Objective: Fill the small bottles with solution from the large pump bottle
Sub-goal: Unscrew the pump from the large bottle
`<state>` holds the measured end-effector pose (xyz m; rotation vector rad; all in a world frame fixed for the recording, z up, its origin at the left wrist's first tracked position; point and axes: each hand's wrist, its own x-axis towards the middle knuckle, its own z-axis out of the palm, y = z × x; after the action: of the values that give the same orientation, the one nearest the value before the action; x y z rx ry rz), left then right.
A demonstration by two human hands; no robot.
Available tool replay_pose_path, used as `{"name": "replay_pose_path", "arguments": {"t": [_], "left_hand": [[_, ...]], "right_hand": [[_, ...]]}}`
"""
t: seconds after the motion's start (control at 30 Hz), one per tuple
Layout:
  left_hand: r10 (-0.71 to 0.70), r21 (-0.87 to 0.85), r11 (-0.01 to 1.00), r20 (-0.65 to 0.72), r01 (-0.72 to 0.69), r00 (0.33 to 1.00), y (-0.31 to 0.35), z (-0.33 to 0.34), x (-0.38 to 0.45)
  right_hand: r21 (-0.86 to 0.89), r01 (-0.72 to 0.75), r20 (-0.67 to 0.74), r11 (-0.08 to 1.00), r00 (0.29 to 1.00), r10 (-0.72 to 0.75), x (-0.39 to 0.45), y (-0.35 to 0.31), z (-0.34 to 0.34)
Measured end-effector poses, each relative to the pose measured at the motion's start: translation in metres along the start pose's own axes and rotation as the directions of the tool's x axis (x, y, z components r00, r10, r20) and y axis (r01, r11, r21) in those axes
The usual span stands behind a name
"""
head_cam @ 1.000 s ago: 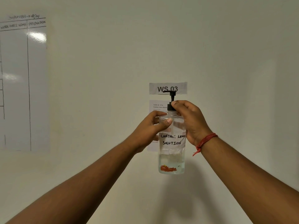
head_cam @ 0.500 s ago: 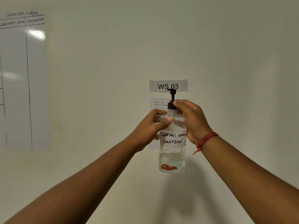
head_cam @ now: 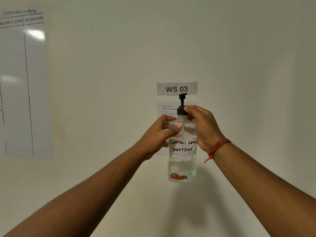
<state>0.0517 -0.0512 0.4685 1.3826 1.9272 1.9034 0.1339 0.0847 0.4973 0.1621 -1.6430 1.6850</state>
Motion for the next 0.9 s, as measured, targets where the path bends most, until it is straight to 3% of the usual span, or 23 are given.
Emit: {"name": "replay_pose_path", "arguments": {"t": [0.9], "left_hand": [[-0.001,0.015,1.000,-0.006,0.001,1.000,-0.0081,0.0006,0.0037]], "right_hand": [[-0.022,-0.040,0.024,0.999,0.999,0.041,0.0055,0.0083,-0.0043]]}}
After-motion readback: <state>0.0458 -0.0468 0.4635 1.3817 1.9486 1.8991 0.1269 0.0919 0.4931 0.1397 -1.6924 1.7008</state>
